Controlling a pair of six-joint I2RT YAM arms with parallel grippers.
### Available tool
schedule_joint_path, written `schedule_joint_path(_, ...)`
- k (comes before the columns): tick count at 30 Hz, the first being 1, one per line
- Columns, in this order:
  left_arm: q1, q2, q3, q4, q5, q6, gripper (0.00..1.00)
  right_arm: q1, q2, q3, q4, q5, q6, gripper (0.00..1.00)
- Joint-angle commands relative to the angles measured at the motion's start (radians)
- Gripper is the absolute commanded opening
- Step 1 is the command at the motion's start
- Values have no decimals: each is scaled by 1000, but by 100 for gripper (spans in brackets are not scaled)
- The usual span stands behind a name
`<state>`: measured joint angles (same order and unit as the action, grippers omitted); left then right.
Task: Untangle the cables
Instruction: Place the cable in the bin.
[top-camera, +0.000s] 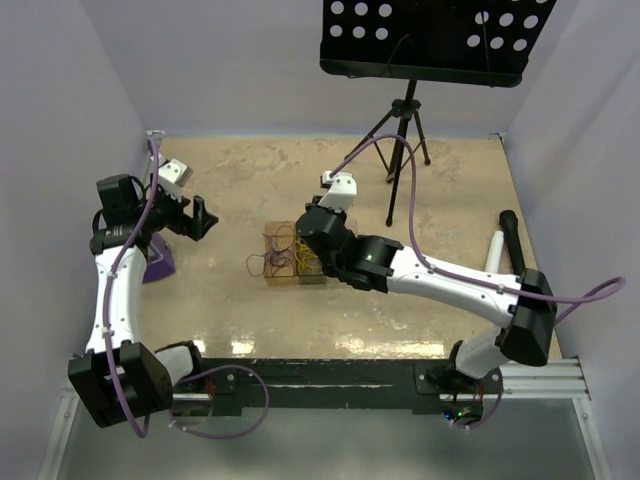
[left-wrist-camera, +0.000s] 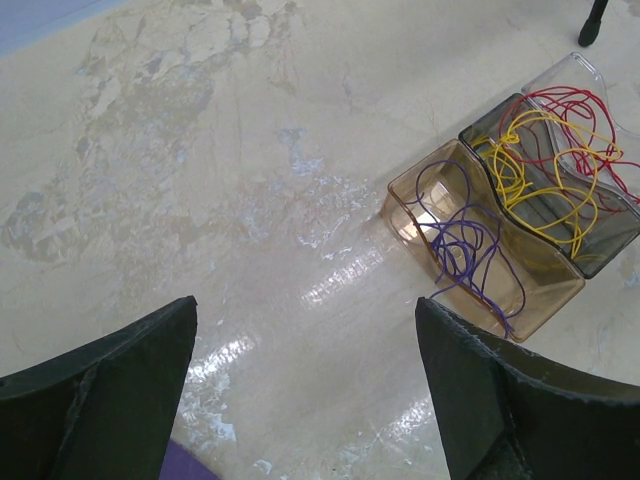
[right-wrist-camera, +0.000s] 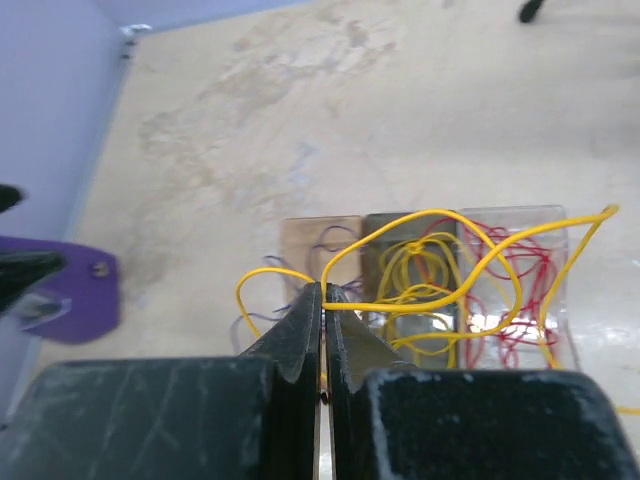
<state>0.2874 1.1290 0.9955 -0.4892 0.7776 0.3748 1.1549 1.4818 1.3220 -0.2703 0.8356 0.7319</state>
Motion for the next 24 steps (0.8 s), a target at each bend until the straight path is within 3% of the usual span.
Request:
schedule_joint_path(1, -13, -17, -20, 60, -7, -39, 94, -43, 112, 12, -10, 3, -77, 0)
schedule_joint_path(11, -14, -24, -38, 69, -20, -25, 94, -49, 397, 235, -282, 181, -42, 0)
schedule_joint_path(18, -14, -23, -44, 66, -26, -11, 95, -47, 449, 240, -256, 155, -77, 0)
schedule_joint_path(24, -14, -29, -43, 67, -21, -14, 95, -47, 584, 347, -378, 175, -77, 0)
